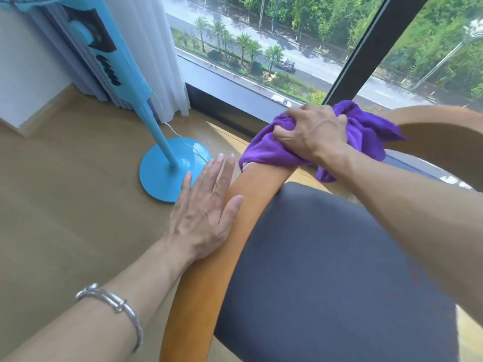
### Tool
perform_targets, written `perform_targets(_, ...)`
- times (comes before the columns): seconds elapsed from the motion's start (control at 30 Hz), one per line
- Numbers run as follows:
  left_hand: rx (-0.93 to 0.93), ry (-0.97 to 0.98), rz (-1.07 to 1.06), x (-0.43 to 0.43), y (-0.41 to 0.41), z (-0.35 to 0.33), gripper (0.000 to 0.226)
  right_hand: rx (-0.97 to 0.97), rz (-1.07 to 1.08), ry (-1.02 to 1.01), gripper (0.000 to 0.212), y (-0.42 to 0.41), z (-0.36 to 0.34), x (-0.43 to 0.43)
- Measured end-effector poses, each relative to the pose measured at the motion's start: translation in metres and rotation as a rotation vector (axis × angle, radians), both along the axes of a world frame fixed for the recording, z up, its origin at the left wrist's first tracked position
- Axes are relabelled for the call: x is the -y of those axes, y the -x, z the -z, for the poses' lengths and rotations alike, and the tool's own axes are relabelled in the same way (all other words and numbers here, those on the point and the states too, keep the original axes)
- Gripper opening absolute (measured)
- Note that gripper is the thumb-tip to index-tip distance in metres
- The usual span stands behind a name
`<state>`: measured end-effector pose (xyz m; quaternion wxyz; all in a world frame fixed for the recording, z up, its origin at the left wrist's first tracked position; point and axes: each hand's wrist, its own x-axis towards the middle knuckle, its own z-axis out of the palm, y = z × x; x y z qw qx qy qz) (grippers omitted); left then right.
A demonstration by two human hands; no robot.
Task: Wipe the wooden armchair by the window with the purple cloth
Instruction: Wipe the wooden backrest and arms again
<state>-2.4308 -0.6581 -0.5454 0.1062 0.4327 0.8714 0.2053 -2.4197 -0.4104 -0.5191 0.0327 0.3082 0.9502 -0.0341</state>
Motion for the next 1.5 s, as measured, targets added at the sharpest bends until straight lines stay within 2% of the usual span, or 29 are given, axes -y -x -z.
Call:
perform_targets(0.13,-0.091,-0.03,-0.029,-0.002,-0.002,0.0,0.065,0.06,-0.069,-0.001,0.045,0.001,-0.007,0.007)
perform_targets(0.23,-0.19,-0.018,-0.026,-0.002,-0.001,-0.001,0.062,0.058,-0.286,-0.002,0.043,0.007,-0.009,0.049)
perform_targets(0.33,-0.191,-0.024,-0.054,-0.002,0.0,0.001,0.065,0.036,-0.534,-0.044,0.029,0.011,-0.002,0.095)
perform_targets(0.43,-0.184,-0.026,-0.038,-0.004,0.0,-0.001,0.067,0.047,-0.601,-0.046,0.026,0.015,0.001,0.094)
perform_targets(0.5,-0.193,-0.008,0.009,-0.006,0.002,-0.001,0.068,0.035,-0.592,-0.034,0.029,0.013,0.002,0.081)
perform_targets(0.6,-0.184,0.032,0.03,-0.015,0.004,-0.002,0.069,-0.011,-0.476,-0.025,0.054,0.009,0.001,0.053)
perform_targets(0.7,-0.155,0.052,0.028,-0.037,0.005,-0.001,0.07,-0.024,-0.303,-0.056,0.054,-0.006,0.001,-0.01)
perform_targets(0.83,-0.14,0.027,0.05,-0.082,-0.003,-0.001,0.071,0.026,-0.196,-0.263,0.065,-0.04,-0.009,-0.091)
perform_targets(1.0,-0.156,-0.013,0.065,-0.131,-0.019,0.003,0.067,0.026,-0.161,-0.288,0.058,-0.038,-0.007,-0.09)
perform_targets(1.2,-0.181,-0.014,0.017,-0.131,-0.015,0.005,0.068,-0.019,-0.296,-0.123,0.052,-0.019,0.002,-0.05)
perform_targets(1.33,-0.16,-0.006,-0.043,-0.131,-0.013,0.005,0.066,-0.028,-0.402,-0.053,0.041,-0.005,0.005,-0.038)
perform_targets(1.5,-0.187,0.065,-0.031,-0.133,-0.013,0.003,0.067,0.042,-0.406,-0.083,0.052,-0.015,-0.006,-0.069)
